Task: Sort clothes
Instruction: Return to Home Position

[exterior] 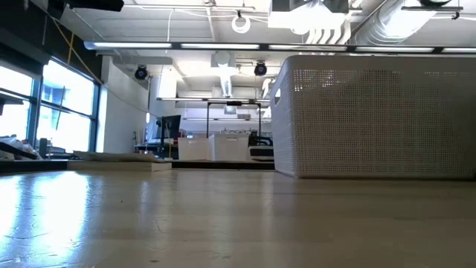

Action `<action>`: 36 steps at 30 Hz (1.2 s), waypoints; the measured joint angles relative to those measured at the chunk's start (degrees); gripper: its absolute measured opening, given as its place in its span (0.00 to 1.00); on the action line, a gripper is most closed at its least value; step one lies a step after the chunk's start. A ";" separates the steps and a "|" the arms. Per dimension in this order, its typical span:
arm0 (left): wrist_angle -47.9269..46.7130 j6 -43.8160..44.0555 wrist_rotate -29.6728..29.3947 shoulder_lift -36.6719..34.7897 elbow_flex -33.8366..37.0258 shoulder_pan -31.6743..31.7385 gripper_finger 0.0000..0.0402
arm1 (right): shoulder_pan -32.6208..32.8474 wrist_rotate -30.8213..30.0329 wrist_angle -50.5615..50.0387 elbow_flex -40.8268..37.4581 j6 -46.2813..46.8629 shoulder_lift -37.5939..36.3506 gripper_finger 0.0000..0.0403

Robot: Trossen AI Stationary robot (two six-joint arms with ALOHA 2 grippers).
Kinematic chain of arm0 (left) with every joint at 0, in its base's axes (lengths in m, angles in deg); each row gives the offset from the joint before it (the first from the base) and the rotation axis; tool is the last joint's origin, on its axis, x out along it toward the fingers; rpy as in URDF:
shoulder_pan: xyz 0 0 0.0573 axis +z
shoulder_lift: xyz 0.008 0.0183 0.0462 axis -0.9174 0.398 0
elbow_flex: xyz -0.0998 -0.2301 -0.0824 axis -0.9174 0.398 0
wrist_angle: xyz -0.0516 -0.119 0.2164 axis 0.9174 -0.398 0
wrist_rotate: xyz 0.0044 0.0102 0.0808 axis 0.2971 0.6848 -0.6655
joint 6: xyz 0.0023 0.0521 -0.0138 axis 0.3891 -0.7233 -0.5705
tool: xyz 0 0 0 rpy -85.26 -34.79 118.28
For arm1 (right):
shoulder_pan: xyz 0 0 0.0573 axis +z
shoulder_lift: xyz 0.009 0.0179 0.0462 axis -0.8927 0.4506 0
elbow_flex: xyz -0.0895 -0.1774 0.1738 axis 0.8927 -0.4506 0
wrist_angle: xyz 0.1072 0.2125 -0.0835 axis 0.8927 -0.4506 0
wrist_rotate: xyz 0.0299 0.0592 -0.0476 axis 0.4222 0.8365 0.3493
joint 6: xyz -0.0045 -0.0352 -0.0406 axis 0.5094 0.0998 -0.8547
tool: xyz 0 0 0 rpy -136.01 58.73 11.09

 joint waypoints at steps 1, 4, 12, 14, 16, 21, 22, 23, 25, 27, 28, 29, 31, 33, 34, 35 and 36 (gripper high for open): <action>0.01 0.00 0.04 0.13 0.00 0.00 0.12 | 1.34 1.34 1.73 -1.15 -0.36 -0.20 0.35; 0.03 0.04 0.28 1.16 0.00 -0.02 0.12 | 3.61 7.22 9.11 -5.88 -0.07 -1.66 0.19; 0.04 0.50 0.29 4.89 0.00 -0.07 0.12 | 1.17 13.20 41.31 -24.43 -5.51 -5.00 0.02; 0.03 0.52 0.23 5.25 0.00 -0.07 0.12 | -2.69 13.20 42.84 -26.64 -6.33 -6.88 0.01; 0.02 0.52 0.19 5.38 0.00 -0.07 0.12 | -7.65 14.77 42.48 -27.00 -7.07 -9.42 0.01; -1.50 0.75 -1.07 5.36 0.00 -0.07 0.12 | -20.90 26.10 38.86 -26.98 -8.08 -17.66 0.00; -2.32 1.39 -1.09 5.34 0.00 -0.07 0.12 | -23.43 27.05 36.75 -26.98 -7.72 -19.71 0.00; -3.43 2.52 -1.09 5.27 0.00 -0.04 0.12 | -25.72 27.72 34.43 -26.98 -7.09 -21.51 0.00; -6.87 5.50 -0.76 4.94 0.00 0.30 0.12 | -29.32 29.68 30.02 -26.96 -4.63 -24.56 0.00; -12.13 9.46 0.51 4.25 0.01 0.87 0.12 | -31.76 33.10 26.25 -26.96 -1.99 -26.56 0.00; -14.46 11.83 0.68 3.77 0.32 1.11 0.11 | -32.46 34.45 25.18 -26.96 -0.73 -27.26 0.00; -16.17 14.08 0.64 2.98 0.94 1.16 0.10 | -32.86 35.17 24.72 -27.02 0.36 -27.77 0.00; -18.50 17.32 0.50 0.57 3.05 1.09 0.06 | -32.92 35.33 24.35 -27.54 1.67 -28.22 0.00; -18.87 19.18 0.33 -2.47 5.80 0.66 0.02 | -32.85 35.30 24.48 -29.13 1.95 -28.19 0.00; -18.85 19.86 0.29 -4.28 7.31 0.31 0.01 | -32.82 35.30 25.10 -30.36 2.47 -28.19 0.00; -18.96 20.12 0.32 -6.32 8.79 -0.13 0.01 | -32.83 35.30 26.26 -31.68 3.15 -28.17 0.00; -19.06 20.06 0.37 -8.48 10.07 -0.50 0.01 | -32.84 35.28 27.71 -32.91 4.15 -28.17 0.00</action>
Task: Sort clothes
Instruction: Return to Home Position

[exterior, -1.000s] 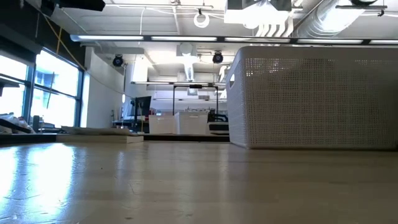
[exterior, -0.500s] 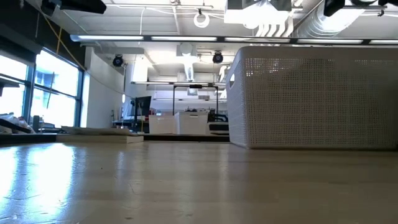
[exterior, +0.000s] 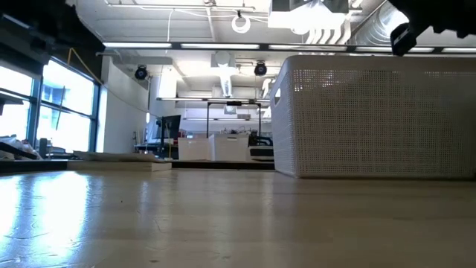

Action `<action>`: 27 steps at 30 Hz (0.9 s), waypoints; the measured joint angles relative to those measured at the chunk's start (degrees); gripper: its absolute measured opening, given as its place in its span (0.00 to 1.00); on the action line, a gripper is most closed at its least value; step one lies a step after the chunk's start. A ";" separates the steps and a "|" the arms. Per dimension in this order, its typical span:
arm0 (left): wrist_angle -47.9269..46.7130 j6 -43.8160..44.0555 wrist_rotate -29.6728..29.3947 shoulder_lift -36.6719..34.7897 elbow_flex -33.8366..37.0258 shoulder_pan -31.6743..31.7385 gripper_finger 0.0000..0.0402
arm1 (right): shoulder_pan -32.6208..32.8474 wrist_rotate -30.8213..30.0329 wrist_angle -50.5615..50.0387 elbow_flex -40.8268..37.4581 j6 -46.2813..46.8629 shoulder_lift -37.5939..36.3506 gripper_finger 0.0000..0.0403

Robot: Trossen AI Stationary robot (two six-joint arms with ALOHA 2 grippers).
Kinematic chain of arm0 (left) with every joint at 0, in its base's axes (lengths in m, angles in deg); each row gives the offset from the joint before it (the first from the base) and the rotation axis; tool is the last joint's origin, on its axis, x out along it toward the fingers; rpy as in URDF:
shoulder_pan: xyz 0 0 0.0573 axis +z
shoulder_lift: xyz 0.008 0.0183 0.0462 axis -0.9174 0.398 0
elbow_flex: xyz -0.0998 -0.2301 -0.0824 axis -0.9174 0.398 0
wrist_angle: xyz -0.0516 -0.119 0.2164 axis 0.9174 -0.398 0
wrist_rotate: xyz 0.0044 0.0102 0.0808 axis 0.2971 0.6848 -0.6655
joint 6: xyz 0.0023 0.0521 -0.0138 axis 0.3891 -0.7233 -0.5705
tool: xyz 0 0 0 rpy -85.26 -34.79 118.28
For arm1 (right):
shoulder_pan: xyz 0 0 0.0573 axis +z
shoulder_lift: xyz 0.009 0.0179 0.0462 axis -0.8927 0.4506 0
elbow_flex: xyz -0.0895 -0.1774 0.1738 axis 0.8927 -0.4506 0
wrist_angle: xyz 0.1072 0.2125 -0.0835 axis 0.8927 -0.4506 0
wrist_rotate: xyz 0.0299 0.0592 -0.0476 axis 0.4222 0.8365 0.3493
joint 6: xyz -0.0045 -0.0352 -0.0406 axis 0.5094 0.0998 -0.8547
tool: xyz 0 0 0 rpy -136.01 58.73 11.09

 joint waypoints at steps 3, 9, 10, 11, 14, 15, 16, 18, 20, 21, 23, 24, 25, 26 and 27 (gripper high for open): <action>0.91 -0.41 -0.09 -7.03 2.80 -0.51 0.00 | 0.00 -0.07 4.91 -3.21 1.37 -0.01 0.00; 28.67 -22.77 5.35 -16.95 11.05 0.12 0.00 | 0.00 -0.38 7.34 -3.86 1.77 -0.01 0.00; 35.54 -28.16 7.04 -17.67 13.40 0.87 0.00 | 0.00 -0.38 7.33 -3.55 1.65 0.01 0.00; 42.11 -32.94 9.23 -18.22 15.75 1.85 0.00 | 0.00 -0.38 7.37 -3.25 1.37 0.04 0.00; 56.74 -42.70 17.47 -19.23 22.15 6.16 0.00 | 0.00 0.05 7.61 -3.05 0.96 0.20 0.00; 60.28 -44.33 19.80 -19.41 23.70 7.80 0.00 | 0.00 0.42 7.56 -3.05 0.89 0.39 0.00; 63.38 -45.55 21.98 -19.63 25.08 9.79 0.00 | 0.00 1.11 7.46 -3.05 0.89 0.70 0.00; 67.18 -47.44 26.41 -19.68 26.72 13.70 0.00 | 0.00 2.78 7.50 -3.05 0.87 1.13 0.00; 67.91 -48.15 31.79 -20.00 27.06 17.81 0.00 | 0.00 3.82 7.61 -3.05 0.86 1.41 0.00; 68.03 -48.62 34.08 -20.18 26.82 20.12 0.00 | -0.01 4.47 7.71 -3.05 0.77 1.42 0.00; 68.19 -49.91 38.15 -20.67 26.32 24.59 0.00 | -0.22 5.98 8.31 -3.05 0.30 1.42 0.00; 68.12 -50.63 40.01 -20.83 26.13 26.88 0.00 | -0.38 6.42 8.77 -3.05 0.24 1.29 0.00; 67.93 -51.10 42.30 -21.10 25.97 29.13 0.00 | -0.59 6.82 9.24 -3.03 0.24 1.08 0.00; 67.72 -51.52 44.60 -21.47 25.88 31.26 0.00 | -0.82 7.50 9.52 -3.03 0.21 0.87 0.00; 67.26 -51.88 47.06 -21.98 25.86 33.04 0.00 | -1.09 8.28 9.61 -3.01 0.23 0.51 0.00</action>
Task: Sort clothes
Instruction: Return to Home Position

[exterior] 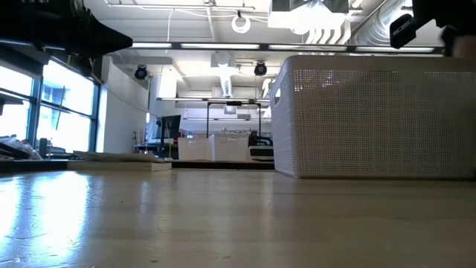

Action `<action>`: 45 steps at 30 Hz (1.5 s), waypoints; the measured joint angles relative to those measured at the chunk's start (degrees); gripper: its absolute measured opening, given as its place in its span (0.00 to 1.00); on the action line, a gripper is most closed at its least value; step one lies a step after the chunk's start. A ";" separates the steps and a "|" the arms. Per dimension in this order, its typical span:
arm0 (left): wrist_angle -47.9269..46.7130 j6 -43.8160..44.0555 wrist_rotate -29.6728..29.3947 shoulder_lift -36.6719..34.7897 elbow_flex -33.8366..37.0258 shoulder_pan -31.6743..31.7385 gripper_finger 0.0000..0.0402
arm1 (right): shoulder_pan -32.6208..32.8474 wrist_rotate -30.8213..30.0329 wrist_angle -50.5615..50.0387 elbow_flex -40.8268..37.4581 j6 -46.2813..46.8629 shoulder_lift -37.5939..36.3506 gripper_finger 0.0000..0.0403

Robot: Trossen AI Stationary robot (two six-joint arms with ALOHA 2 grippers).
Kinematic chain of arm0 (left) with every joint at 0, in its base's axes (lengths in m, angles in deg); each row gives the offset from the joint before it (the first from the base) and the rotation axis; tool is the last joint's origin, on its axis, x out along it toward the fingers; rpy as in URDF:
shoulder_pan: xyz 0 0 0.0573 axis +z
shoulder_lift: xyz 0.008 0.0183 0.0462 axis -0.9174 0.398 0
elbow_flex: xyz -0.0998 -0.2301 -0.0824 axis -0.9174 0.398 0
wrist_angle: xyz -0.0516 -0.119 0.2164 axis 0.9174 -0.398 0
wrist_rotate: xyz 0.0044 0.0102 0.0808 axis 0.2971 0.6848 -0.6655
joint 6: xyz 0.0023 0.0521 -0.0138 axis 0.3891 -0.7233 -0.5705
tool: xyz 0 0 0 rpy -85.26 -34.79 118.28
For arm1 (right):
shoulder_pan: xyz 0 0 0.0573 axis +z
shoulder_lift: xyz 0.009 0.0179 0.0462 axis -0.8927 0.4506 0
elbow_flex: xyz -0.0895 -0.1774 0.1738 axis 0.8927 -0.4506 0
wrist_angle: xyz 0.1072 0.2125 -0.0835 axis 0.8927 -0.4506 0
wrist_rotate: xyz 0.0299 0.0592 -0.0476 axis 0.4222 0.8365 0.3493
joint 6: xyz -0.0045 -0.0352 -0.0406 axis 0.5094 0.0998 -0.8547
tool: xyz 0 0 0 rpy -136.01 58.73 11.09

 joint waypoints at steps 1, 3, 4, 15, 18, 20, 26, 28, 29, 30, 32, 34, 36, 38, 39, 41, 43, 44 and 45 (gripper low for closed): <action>-1.01 -0.10 2.32 -0.65 0.00 1.49 0.00 | -0.28 0.98 -0.05 0.00 0.03 -0.48 0.00; -4.49 -0.36 5.24 -2.25 -0.02 3.72 0.00 | -0.76 2.32 -0.68 0.00 0.48 -1.60 0.00; -7.08 -0.68 5.78 -3.35 -0.02 4.40 0.00 | -0.97 2.59 -1.45 0.00 0.44 -2.36 0.00; -15.28 -3.40 5.91 -12.64 0.50 5.16 0.00 | -2.06 1.19 -11.89 -1.69 0.12 -11.79 0.00; -14.45 -3.50 5.89 -13.20 1.07 5.11 0.00 | -2.07 0.28 -6.89 -4.47 -0.04 -11.25 0.00; -13.81 -3.56 5.70 -13.18 1.78 5.09 0.00 | -2.09 -1.61 -4.16 -6.35 -0.03 -11.21 0.00; -9.84 -3.74 5.39 -13.18 4.44 5.09 0.00 | -2.08 -7.13 -1.34 -8.61 -2.22 -11.57 0.00; -8.20 -4.61 5.41 -13.18 5.91 5.09 0.00 | -2.04 -9.01 -1.48 -8.61 -2.28 -11.57 0.00; -7.98 -4.67 5.40 -13.18 6.35 5.09 0.00 | -2.07 -10.30 -3.12 -8.77 -0.39 -11.55 0.00; -7.94 -4.66 5.44 -13.18 6.58 5.09 0.00 | -2.27 -11.32 -3.03 -8.98 -0.66 -11.46 0.00; -7.63 -4.67 5.43 -13.18 6.59 5.04 0.00 | -2.09 -11.02 -4.83 -7.25 0.65 -11.46 0.00; -6.38 -5.19 5.28 -13.18 6.54 4.87 0.00 | -2.04 -10.56 -7.33 -4.66 1.38 -11.23 0.00; -5.05 -5.66 5.34 -13.18 6.45 4.87 0.00 | -2.01 -8.44 -8.12 -1.45 1.53 -11.20 0.00; -4.98 -5.70 5.28 -13.18 6.45 4.87 0.00 | -1.99 -5.97 -8.72 0.75 1.45 -11.48 0.00; -5.16 -5.74 5.07 -13.18 6.45 4.87 0.00 | -1.88 -5.59 -9.42 1.35 0.83 -11.37 0.00; -5.48 -5.75 4.45 -13.18 6.45 4.87 0.00 | -1.75 -5.59 -10.69 2.14 -1.89 -11.28 0.00; -5.97 -5.66 4.04 -13.18 6.45 4.87 0.00 | -1.43 -4.76 -9.31 3.88 -4.30 -11.29 0.00; -5.96 -5.66 4.04 -13.18 6.45 4.87 0.00 | -1.16 -2.75 -8.82 4.48 -4.44 -11.46 0.00; -6.09 -5.65 4.01 -13.18 6.45 4.87 0.00 | -0.90 0.11 -8.14 4.96 -3.94 -11.47 0.00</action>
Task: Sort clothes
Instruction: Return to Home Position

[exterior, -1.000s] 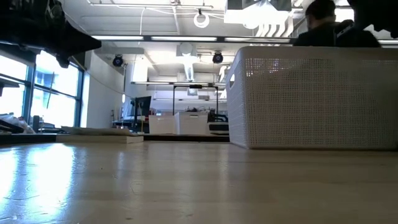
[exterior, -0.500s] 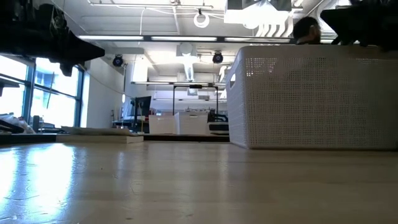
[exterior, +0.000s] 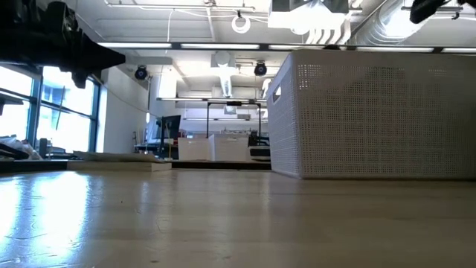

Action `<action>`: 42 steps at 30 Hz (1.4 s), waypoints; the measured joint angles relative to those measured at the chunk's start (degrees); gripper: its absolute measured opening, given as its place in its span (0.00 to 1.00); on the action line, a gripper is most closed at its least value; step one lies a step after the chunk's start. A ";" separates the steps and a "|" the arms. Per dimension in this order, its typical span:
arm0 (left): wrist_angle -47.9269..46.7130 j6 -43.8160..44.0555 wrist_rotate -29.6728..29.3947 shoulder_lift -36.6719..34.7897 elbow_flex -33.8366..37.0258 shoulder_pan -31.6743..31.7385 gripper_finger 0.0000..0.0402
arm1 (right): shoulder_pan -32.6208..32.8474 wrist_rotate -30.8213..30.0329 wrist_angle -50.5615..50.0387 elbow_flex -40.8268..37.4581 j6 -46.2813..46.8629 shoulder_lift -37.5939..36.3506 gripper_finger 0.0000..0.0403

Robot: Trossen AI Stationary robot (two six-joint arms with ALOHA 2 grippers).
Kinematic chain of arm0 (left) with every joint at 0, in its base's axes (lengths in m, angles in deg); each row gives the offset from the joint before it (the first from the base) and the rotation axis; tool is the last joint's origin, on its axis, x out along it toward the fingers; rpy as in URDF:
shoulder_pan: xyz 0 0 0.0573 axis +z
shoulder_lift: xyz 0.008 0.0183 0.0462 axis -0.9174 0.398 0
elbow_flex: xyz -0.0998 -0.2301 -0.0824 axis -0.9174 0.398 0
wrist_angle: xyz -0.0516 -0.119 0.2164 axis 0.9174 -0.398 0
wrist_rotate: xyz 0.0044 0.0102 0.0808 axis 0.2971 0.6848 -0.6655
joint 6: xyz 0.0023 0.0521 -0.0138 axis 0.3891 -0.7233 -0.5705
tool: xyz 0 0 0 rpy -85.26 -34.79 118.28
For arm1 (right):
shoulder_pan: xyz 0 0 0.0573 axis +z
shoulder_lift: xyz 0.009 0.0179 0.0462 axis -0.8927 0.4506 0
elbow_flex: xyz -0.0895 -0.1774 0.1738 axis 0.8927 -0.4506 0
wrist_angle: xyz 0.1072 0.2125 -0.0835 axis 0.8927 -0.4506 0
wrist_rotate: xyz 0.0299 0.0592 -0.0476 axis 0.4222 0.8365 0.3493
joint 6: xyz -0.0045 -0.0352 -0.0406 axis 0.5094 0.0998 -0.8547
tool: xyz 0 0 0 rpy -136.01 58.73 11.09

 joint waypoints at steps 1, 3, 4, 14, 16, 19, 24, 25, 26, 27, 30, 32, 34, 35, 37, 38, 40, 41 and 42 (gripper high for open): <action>-0.30 0.03 -0.04 0.00 0.00 0.00 0.00 | 0.35 3.36 0.28 0.12 1.23 0.15 0.00; -0.74 0.30 -0.13 0.02 0.00 0.00 0.00 | 1.12 8.86 -0.19 -0.04 4.18 0.55 0.00; -0.86 0.47 -0.28 0.02 0.00 0.00 0.00 | 1.51 10.99 -0.55 -0.03 5.02 0.85 0.00; -1.27 1.08 -0.59 0.02 0.00 0.00 0.00 | 10.51 15.66 -4.41 -0.02 8.97 13.81 0.00; -1.29 1.10 -0.59 0.02 0.00 0.00 0.00 | 12.71 14.46 -2.83 -0.02 8.89 17.07 0.00; -1.51 1.10 -0.59 0.02 0.00 0.00 0.00 | 15.58 10.42 -2.33 0.01 8.66 20.29 0.00; -1.92 1.13 -0.57 0.02 0.00 0.00 0.00 | 17.38 -3.87 -10.98 0.01 7.01 19.45 0.00; -2.00 1.15 -0.57 0.02 0.00 0.00 0.00 | 17.22 -7.83 -12.86 0.01 6.90 19.00 0.00; -2.13 1.37 -0.57 0.02 0.00 0.00 0.00 | 17.11 -12.09 -14.68 0.02 6.60 18.58 0.00; -2.35 1.58 -0.57 0.02 0.00 0.00 0.00 | 16.92 -16.01 -16.53 0.07 6.33 18.23 0.00; -2.82 1.70 -0.57 0.02 0.00 0.00 0.00 | 16.16 -26.81 -22.30 0.09 6.04 17.75 0.00; -2.78 2.10 -0.61 0.02 0.00 0.00 0.00 | 15.57 -32.63 -24.17 0.09 5.49 17.63 0.00; -2.80 2.11 -0.91 0.02 0.00 0.00 0.00 | 15.02 -36.60 -24.04 0.09 4.40 17.58 0.00; -2.81 2.09 -1.10 0.02 0.00 0.00 0.00 | 14.83 -37.45 -23.94 0.09 3.99 17.58 0.00; -2.80 2.11 -1.51 0.02 0.00 0.00 0.00 | 14.34 -37.38 -22.93 0.09 3.10 17.56 0.00; -2.80 2.10 -1.51 0.02 0.00 0.00 0.00 | 14.19 -35.39 -21.80 0.09 2.62 17.57 0.00; -2.80 2.09 -1.51 0.02 0.00 0.00 0.00 | 14.21 -28.65 -18.49 0.09 2.35 17.54 0.00; -2.80 2.08 -1.51 0.02 0.00 0.00 0.00 | 14.21 -24.85 -17.03 0.09 2.40 17.48 0.00; -2.80 2.09 -1.51 0.02 0.00 0.00 0.00 | 14.21 -21.55 -15.47 0.09 2.54 17.48 0.00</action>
